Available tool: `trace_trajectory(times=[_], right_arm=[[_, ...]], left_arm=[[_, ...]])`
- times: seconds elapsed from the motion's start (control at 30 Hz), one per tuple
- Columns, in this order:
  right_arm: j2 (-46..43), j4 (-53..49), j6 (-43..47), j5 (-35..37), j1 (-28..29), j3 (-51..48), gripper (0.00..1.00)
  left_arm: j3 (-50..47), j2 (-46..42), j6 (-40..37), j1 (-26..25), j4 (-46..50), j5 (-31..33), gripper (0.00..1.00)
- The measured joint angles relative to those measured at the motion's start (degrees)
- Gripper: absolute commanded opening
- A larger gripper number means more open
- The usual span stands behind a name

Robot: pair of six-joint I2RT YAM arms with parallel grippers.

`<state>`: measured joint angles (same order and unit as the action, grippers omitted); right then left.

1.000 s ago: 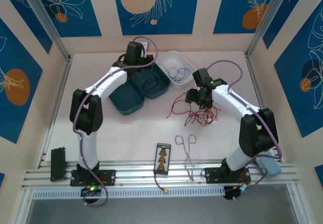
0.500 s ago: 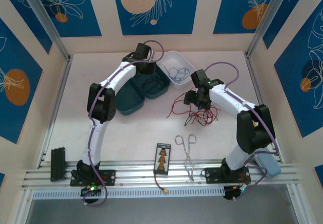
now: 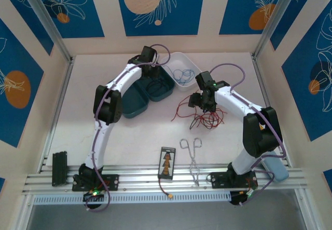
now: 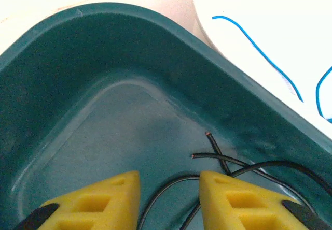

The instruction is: Untangle the cables

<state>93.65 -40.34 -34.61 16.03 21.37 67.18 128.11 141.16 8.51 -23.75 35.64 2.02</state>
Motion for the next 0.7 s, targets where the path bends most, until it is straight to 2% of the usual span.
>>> trace_trajectory(times=[0.07, 0.37, 0.5, 0.7], right_arm=[[0.0, 0.0, 0.0, 0.0, 0.0, 0.0, 0.78], [0.0, 0.0, 0.0, 0.0, 0.0, 0.0, 0.78], [0.0, 0.0, 0.0, 0.0, 0.0, 0.0, 0.78], [0.0, 0.0, 0.0, 0.0, 0.1, 0.0, 0.77]], left_arm=[[0.1, 0.0, -0.1, 0.0, 0.0, 0.0, 0.38], [0.1, -0.3, 0.0, 0.0, -0.3, 0.4, 0.83], [-2.2, -3.3, 0.0, 0.0, -1.2, 0.7, 0.98], [-8.2, -12.6, 0.4, 0.0, -5.0, 1.3, 1.00]])
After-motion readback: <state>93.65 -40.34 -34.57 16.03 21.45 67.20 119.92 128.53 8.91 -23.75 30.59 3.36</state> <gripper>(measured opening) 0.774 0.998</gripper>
